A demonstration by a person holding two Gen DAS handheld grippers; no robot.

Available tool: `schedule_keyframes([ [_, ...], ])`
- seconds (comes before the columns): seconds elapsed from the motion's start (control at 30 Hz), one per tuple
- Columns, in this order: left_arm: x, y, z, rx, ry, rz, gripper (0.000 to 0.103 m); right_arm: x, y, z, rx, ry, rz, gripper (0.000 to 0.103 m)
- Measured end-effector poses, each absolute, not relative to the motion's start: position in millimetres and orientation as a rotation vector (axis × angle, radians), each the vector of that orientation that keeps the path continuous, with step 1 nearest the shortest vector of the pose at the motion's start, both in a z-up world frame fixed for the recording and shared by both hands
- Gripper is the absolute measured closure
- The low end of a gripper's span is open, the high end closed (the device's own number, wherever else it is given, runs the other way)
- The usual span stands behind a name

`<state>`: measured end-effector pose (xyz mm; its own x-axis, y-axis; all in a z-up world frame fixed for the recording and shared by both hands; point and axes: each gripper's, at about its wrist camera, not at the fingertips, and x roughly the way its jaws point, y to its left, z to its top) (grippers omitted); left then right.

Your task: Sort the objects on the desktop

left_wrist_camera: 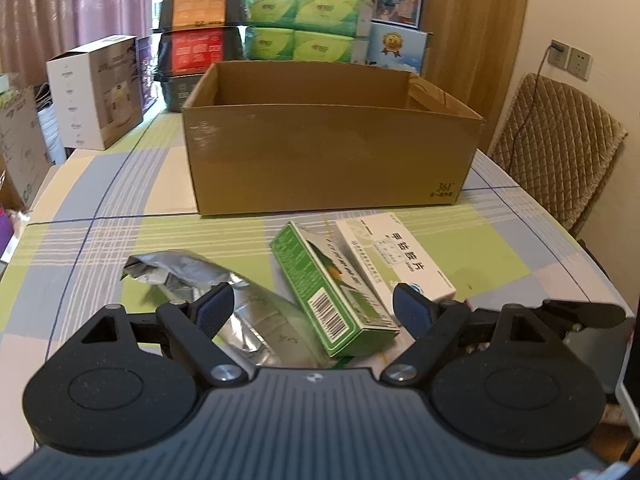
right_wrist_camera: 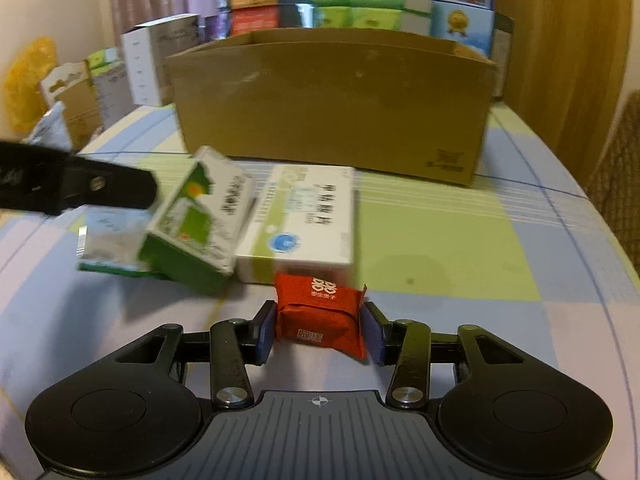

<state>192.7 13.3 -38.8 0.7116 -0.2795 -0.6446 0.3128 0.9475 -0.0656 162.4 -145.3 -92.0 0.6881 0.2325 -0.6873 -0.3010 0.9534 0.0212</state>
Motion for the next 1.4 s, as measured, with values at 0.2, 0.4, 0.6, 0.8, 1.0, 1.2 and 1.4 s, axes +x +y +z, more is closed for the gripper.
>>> schedule_keyframes([
  [0.2,198,-2,-45,0.089,0.714,-0.363,0.019,167,-162,-91,-0.067,0.759,0.239,0.060],
  [0.4,203,-21,-59,0.140,0.747,-0.389,0.019,164,-169,-91,-0.109,0.764,0.178,0.042],
  [0.6,200,-43,-74,0.273,0.734,-0.395,0.019,163,-184,-91,-0.082,0.775,0.135,0.035],
  [0.8,200,-56,-89,0.373,0.707,-0.355,0.021,163,-192,-90,-0.058,0.771,0.118,0.032],
  [1.0,200,-43,-87,0.333,0.719,-0.330,0.038,161,-197,-87,-0.041,0.764,0.116,0.032],
  [1.2,187,-17,-77,0.213,0.763,-0.351,0.044,157,-197,-80,-0.025,0.748,0.131,0.031],
  [1.4,166,0,-72,0.190,0.785,-0.379,0.047,152,-192,-77,-0.043,0.736,0.162,0.029],
])
